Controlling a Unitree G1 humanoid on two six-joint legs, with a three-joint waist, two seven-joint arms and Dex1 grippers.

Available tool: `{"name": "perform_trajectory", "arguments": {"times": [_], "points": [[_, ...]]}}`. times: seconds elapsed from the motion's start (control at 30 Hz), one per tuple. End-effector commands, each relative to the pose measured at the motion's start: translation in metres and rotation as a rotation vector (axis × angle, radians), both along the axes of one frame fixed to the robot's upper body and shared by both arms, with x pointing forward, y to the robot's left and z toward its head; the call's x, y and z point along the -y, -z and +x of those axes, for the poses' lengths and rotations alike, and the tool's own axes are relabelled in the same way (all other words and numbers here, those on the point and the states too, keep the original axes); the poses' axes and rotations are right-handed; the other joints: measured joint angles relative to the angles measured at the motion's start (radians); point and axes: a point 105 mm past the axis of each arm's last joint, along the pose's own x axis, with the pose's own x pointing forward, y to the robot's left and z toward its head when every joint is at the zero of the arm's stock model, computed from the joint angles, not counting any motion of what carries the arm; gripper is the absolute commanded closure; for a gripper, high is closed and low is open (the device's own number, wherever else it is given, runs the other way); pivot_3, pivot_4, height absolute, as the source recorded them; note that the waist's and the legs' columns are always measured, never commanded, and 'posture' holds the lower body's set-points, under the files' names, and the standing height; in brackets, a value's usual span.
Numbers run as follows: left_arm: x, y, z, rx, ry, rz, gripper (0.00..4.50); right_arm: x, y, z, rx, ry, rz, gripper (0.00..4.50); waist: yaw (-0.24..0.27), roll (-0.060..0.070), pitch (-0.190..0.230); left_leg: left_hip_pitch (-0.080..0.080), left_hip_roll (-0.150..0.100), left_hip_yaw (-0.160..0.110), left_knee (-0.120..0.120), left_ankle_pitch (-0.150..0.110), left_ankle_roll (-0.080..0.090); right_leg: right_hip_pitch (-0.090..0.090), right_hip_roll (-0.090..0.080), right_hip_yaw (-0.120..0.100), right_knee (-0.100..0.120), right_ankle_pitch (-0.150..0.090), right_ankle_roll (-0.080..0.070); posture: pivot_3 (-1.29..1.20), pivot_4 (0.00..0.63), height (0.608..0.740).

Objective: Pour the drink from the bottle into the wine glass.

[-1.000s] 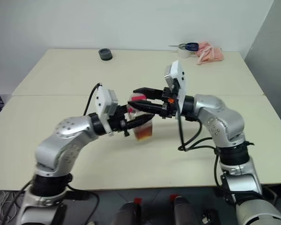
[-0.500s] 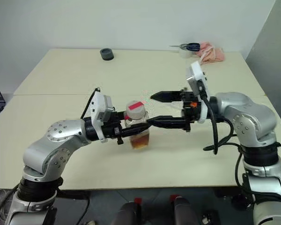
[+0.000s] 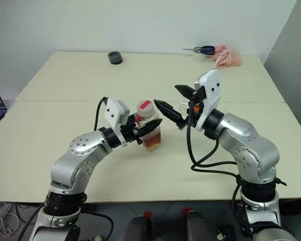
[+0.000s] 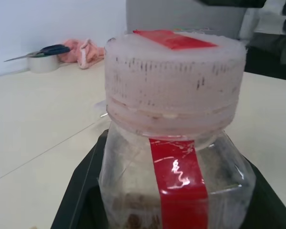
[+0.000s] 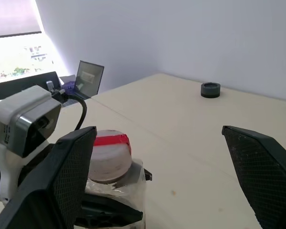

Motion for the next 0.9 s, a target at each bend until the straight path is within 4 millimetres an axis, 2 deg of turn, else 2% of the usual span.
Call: {"name": "perform_trajectory", "arguments": {"times": [0.03,0.57,0.9], "points": [[0.006,-0.018,0.002,0.084,0.012,-0.007,2.52,-0.007,-0.006,-0.009,0.049,-0.012,0.000,0.01,0.000,0.000,0.000,0.000,0.000,0.000,0.000,0.000,0.000,0.000,0.000,0.000,0.000,0.000,0.000,0.00,0.150,0.740],[0.012,-0.019,0.006,0.106,0.054,0.021,2.52,-0.031,-0.007,0.007,0.068,0.016,0.022,0.01,-0.001,0.000,0.000,0.000,0.000,0.000,0.000,0.000,0.000,0.000,0.000,0.000,0.000,0.000,0.000,0.00,0.150,0.740],[0.015,-0.022,0.006,0.110,0.068,0.019,2.52,-0.043,0.004,-0.005,0.014,-0.090,0.008,0.01,-0.001,0.000,0.000,0.000,0.000,0.000,0.000,0.000,0.000,0.000,0.000,0.000,0.000,0.000,0.000,0.00,0.150,0.740]]}}
